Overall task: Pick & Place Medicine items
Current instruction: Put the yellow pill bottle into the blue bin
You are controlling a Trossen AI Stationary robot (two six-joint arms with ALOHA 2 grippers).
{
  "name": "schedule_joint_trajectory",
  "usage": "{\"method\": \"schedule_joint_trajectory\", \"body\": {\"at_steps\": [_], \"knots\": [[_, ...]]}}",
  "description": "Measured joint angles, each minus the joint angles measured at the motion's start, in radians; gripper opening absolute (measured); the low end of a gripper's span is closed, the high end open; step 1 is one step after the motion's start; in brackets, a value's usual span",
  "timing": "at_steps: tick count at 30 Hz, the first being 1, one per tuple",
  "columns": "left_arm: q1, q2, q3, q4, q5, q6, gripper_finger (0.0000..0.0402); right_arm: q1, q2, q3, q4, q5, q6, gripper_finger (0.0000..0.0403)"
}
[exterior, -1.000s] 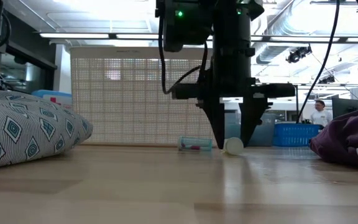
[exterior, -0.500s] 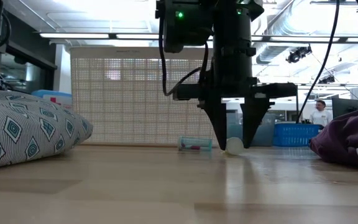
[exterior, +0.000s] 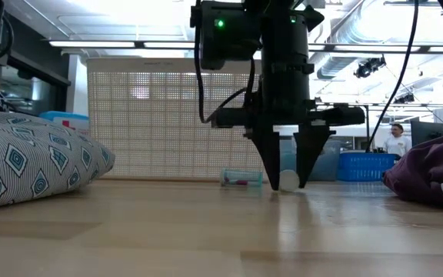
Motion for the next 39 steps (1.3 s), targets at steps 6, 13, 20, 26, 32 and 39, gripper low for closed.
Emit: {"method": "schedule_joint_trajectory", "body": {"at_steps": [6,13,20,26,32,39], "knots": [[0.000,0.000,0.000,0.000,0.000,0.000,0.0127,0.000,0.000,0.000,-0.001,0.001,0.000,0.0114],[0.000,0.000,0.000,0.000,0.000,0.000,0.0127,0.000,0.000,0.000,-0.002,0.001,0.000,0.0111],[0.000,0.000,0.000,0.000,0.000,0.000,0.0127,0.000,-0.002,0.000,-0.004,0.021,-0.010,0.0108],[0.000,0.000,0.000,0.000,0.000,0.000,0.0127,0.003,-0.069,0.000,-0.068,0.011,-0.040,0.0109],[0.000,0.000,0.000,0.000,0.000,0.000,0.0127,0.010,-0.184,0.000,-0.125,0.000,-0.107,0.0108],[0.000,0.000,0.000,0.000,0.000,0.000,0.0127,0.026,-0.260,0.001,-0.128,0.006,-0.149,0.0108]]}}
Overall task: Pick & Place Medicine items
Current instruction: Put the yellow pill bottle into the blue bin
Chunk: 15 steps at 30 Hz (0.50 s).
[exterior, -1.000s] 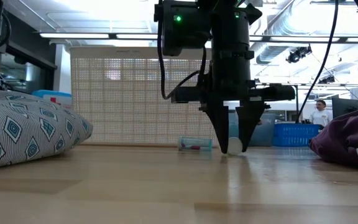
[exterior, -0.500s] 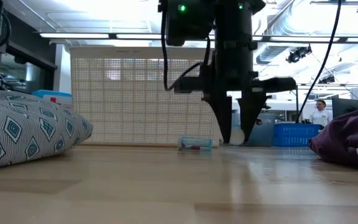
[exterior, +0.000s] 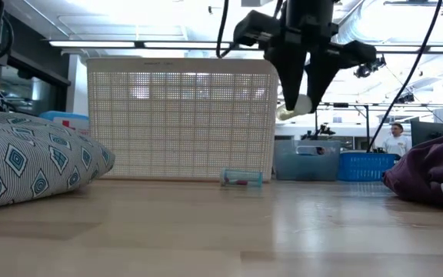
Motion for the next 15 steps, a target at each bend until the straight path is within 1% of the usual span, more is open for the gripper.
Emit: {"method": "schedule_joint_trajectory", "body": {"at_steps": [6,11,15], "knots": [[0.000,0.000,0.000,0.000,0.000,0.000,0.0127,0.045,-0.009,0.000,-0.018,0.014,-0.001,0.0108],[0.000,0.000,0.000,0.000,0.000,0.000,0.0127,0.095,-0.036,0.000,-0.053,0.012,-0.008,0.0108],[0.000,0.000,0.000,0.000,0.000,0.000,0.0127,0.140,-0.069,0.000,-0.072,0.012,0.019,0.0108]]}}
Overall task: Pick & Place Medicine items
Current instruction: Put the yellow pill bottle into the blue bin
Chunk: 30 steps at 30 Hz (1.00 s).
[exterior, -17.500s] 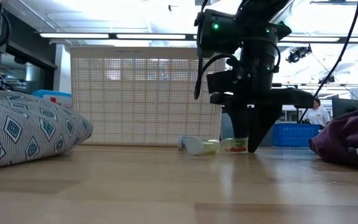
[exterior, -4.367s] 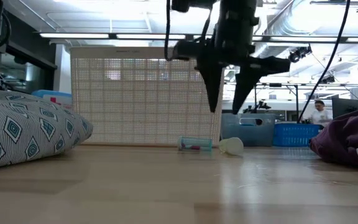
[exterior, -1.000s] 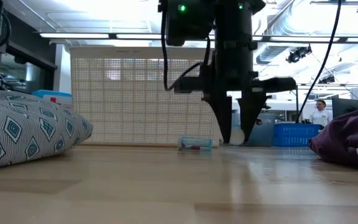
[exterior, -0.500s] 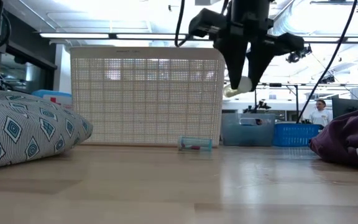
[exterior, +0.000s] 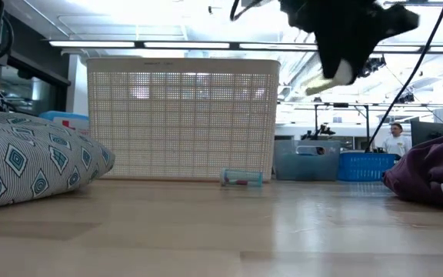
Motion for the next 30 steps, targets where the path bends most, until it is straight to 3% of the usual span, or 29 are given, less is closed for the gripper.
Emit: {"method": "schedule_joint_trajectory", "body": {"at_steps": [7,30], "knots": [[0.000,0.000,0.000,0.000,0.000,0.000,0.0127,0.055,-0.035,0.000,-0.019,0.010,0.028,0.0108],[0.000,0.000,0.000,0.003,0.000,0.000,0.0127,0.053,-0.036,0.000,0.003,0.032,-0.019,0.0116]]}}
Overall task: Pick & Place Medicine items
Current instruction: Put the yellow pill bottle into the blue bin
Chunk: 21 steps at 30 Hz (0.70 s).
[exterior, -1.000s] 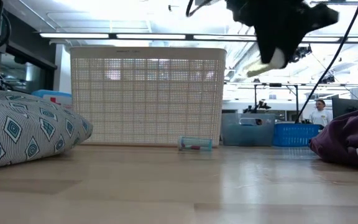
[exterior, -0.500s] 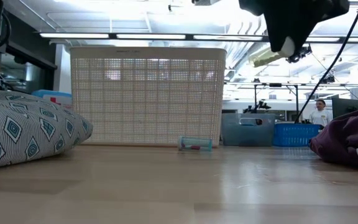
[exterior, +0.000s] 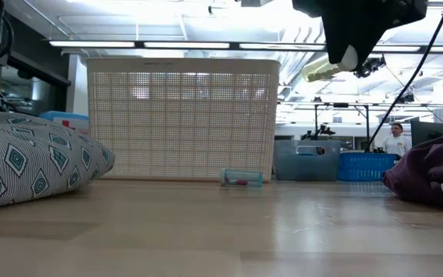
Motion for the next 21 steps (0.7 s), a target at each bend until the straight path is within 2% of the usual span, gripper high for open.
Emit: {"method": "schedule_joint_trajectory", "body": {"at_steps": [7,10,17,21], "knots": [[0.000,0.000,0.000,0.000,0.000,0.000,0.0127,-0.014,-0.049,-0.003,-0.009,0.003,0.000,0.0116],[0.000,0.000,0.000,0.001,0.000,0.000,0.0127,-0.031,-0.096,-0.053,-0.014,0.002,-0.001,0.0116],[0.000,0.000,0.000,0.004,0.000,0.000,0.0127,-0.101,-0.302,-0.320,0.026,0.001,0.011,0.0116],[0.000,0.000,0.000,0.005,0.000,0.000,0.0127,-0.195,-0.438,-0.473,0.040,0.003,-0.015,0.0116]]}}
